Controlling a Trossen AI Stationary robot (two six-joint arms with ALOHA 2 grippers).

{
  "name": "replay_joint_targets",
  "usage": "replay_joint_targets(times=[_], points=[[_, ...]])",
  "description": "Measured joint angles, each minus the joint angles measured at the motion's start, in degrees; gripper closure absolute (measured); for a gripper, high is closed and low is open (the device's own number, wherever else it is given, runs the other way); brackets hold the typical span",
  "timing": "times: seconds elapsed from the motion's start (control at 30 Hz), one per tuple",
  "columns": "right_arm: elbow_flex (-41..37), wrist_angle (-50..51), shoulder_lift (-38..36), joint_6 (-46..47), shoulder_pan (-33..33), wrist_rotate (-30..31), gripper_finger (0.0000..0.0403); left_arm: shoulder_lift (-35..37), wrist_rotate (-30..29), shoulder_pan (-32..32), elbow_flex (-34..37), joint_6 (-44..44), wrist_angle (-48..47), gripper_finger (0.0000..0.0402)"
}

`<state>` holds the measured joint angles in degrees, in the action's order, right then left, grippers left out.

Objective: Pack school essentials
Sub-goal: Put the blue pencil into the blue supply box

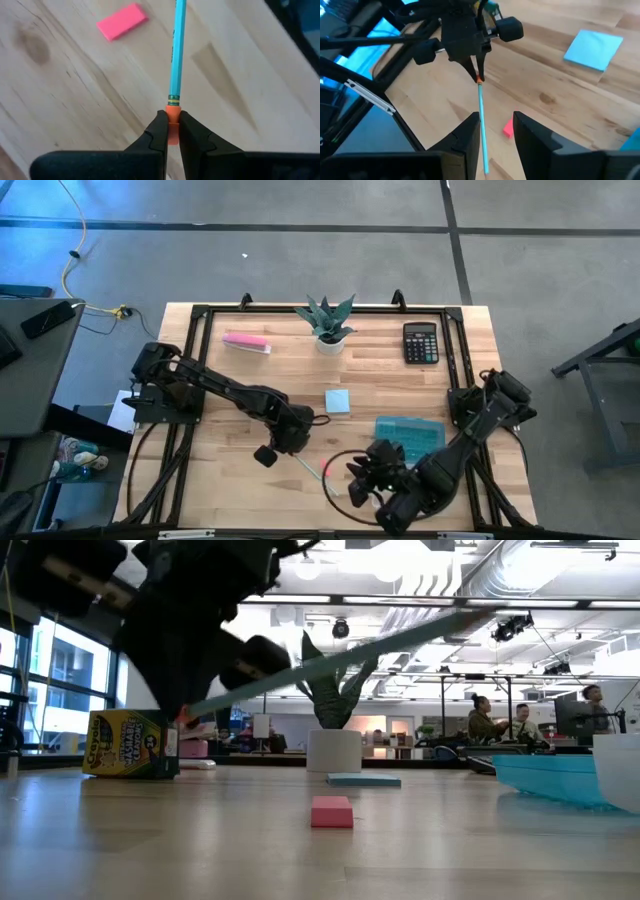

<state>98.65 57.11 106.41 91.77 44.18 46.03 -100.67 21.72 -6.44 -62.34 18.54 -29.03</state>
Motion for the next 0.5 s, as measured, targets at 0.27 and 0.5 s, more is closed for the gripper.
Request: replay_joint_targets(times=[0.27, 0.5], points=[[-0.02, 2.70, 0.00, 4.08, 4.64, 9.07, 0.0295, 1.75, 0.23, 0.00, -0.08, -6.36, 6.05, 0.0385], [-0.02, 4.48, 0.00, 7.04, 8.81, 17.48, 0.0295, 1.73, 0.39, 0.00, -0.05, -11.50, 11.73, 0.0385]])
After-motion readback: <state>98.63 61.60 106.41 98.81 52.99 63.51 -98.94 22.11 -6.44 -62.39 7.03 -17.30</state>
